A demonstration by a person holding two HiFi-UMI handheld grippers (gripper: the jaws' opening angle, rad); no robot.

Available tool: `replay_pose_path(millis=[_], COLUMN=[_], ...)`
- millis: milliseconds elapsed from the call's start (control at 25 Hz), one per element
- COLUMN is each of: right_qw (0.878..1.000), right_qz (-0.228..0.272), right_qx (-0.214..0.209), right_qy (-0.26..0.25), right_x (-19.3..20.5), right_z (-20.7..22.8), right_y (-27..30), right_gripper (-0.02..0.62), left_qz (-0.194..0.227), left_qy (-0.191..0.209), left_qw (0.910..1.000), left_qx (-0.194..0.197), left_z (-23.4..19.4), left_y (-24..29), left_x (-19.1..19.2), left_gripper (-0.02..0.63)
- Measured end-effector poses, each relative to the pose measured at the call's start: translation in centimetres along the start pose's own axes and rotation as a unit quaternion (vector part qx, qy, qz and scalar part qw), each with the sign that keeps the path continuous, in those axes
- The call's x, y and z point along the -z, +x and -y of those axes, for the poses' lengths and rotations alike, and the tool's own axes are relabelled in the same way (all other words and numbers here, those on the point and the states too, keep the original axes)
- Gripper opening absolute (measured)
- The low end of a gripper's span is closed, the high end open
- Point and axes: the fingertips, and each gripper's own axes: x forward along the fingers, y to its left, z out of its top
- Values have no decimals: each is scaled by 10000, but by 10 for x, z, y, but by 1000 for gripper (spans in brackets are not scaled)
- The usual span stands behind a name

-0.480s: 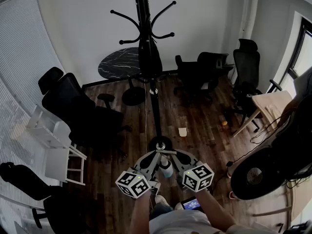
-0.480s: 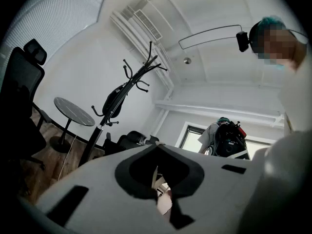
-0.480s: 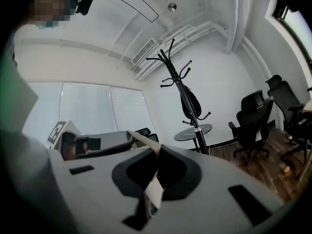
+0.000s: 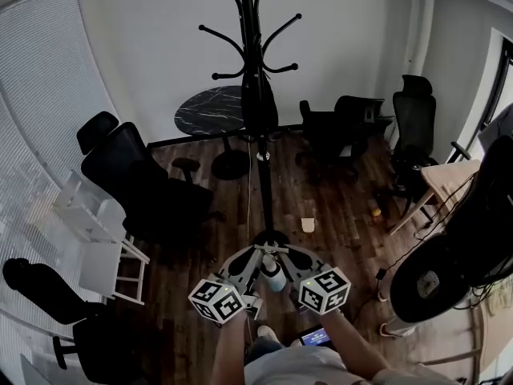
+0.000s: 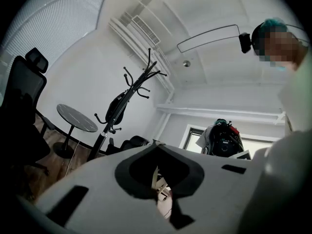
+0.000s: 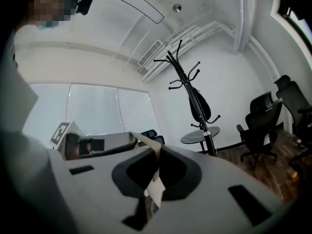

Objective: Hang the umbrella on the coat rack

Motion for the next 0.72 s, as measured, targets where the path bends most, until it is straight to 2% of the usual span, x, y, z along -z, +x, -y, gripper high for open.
replay_pose_path(millis=[440,720], right_qw=[9992,9983], right_qz=[-24,70], right_qx=[-177,-203], right_qy=[362,543], right_x=[5,1], right_z=[3,21], right_y=[-16,-9], right_gripper=[12,12], left_qz=[-45,-157], left_qy=[-232,-210], left_qw=[9997,9997], left_qx=[-16,-20], left_z=[15,12], left_y=[1,18], left_x=[14,17], left_gripper=[20,18])
